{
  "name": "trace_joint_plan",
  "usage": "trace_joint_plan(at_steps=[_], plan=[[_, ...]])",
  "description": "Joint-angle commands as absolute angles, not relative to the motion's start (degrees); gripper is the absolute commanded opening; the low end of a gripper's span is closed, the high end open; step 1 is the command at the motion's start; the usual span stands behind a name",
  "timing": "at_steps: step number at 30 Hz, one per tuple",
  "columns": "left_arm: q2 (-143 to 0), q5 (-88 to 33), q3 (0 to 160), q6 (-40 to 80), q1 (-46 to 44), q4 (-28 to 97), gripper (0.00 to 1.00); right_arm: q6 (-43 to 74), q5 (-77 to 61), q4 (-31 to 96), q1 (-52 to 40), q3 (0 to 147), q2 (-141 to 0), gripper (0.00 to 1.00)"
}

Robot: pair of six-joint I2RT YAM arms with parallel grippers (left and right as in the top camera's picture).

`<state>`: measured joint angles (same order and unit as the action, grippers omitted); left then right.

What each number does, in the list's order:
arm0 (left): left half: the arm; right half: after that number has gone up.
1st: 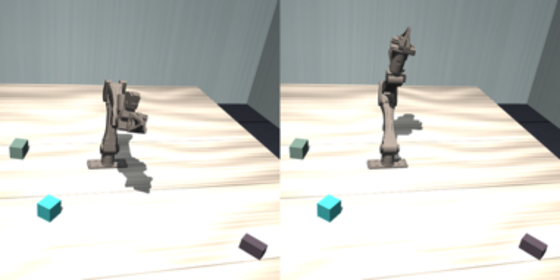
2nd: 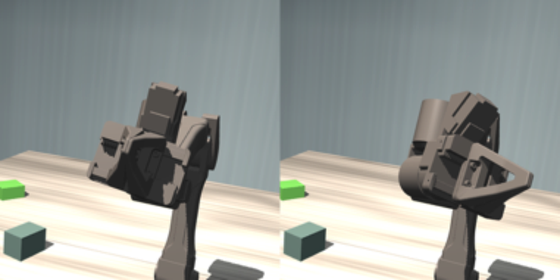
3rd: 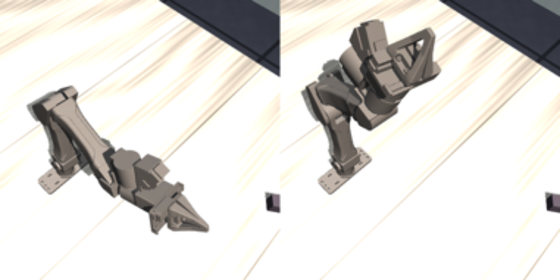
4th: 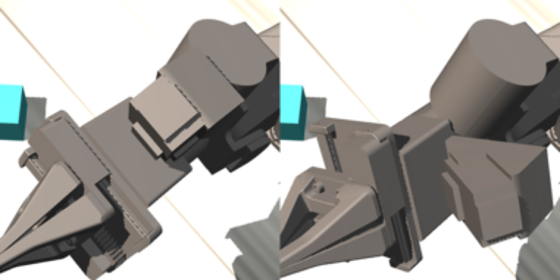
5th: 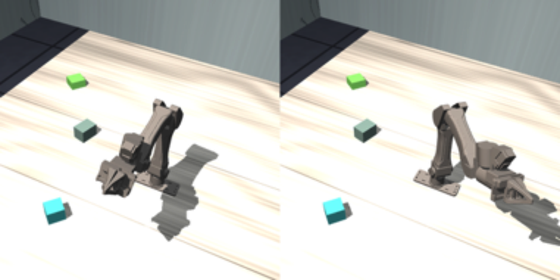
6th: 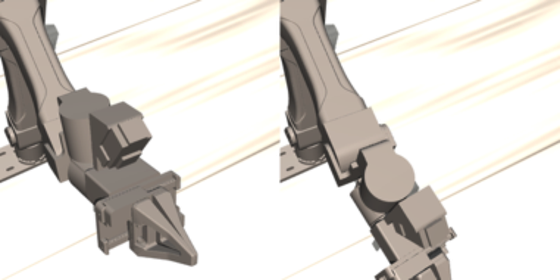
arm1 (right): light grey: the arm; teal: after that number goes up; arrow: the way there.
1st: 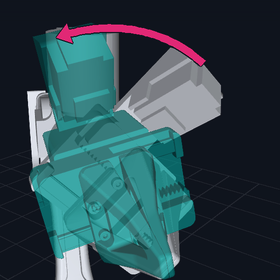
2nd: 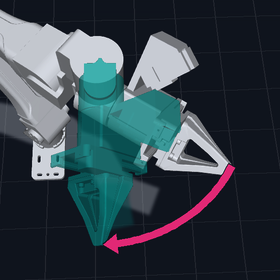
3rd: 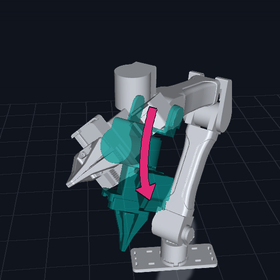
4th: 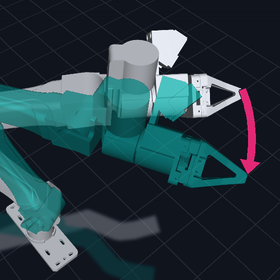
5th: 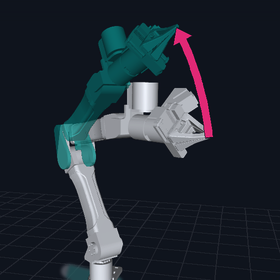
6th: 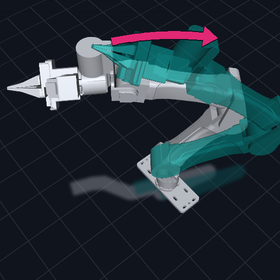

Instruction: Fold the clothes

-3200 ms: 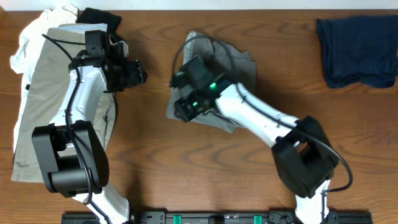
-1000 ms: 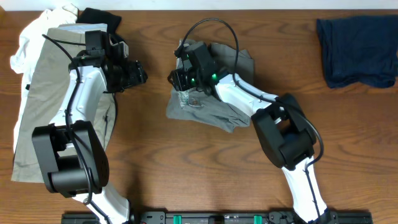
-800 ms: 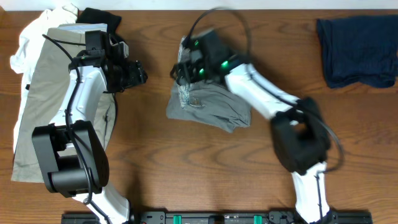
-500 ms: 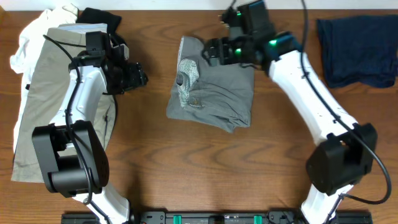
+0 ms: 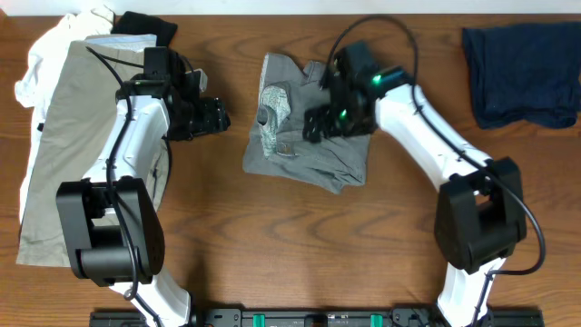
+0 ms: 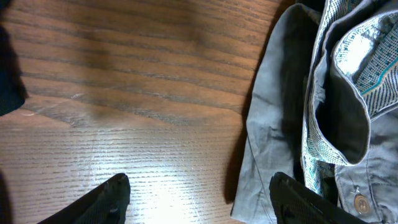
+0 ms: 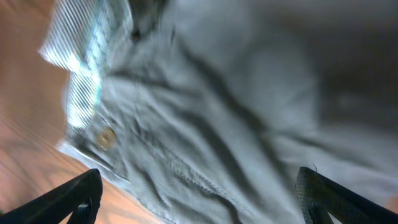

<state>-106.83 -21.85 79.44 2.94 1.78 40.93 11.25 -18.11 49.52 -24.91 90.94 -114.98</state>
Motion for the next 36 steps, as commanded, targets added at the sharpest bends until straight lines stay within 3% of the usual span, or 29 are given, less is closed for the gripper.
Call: trace_joint_plan(at_steps=[1, 14, 25, 36], plan=[[-105.56, -21.37, 80.49, 2.17, 1.93, 41.10, 0.73, 6.04, -18.24, 46.35, -27.99, 85.67, -115.42, 0.97], [-105.56, -21.37, 80.49, 2.17, 1.93, 41.10, 0.74, 12.01, 5.37, 42.50, -30.96, 75.16, -115.44, 0.99], [-105.56, -21.37, 80.49, 2.17, 1.93, 41.06, 0.74, 6.94, 12.99, 37.32, -19.18, 74.76, -115.44, 0.99], [-105.56, -21.34, 80.49, 2.17, 1.96, 40.64, 0.75, 1.17, 8.03, 28.32, -7.01, 76.36, -115.00, 0.99]])
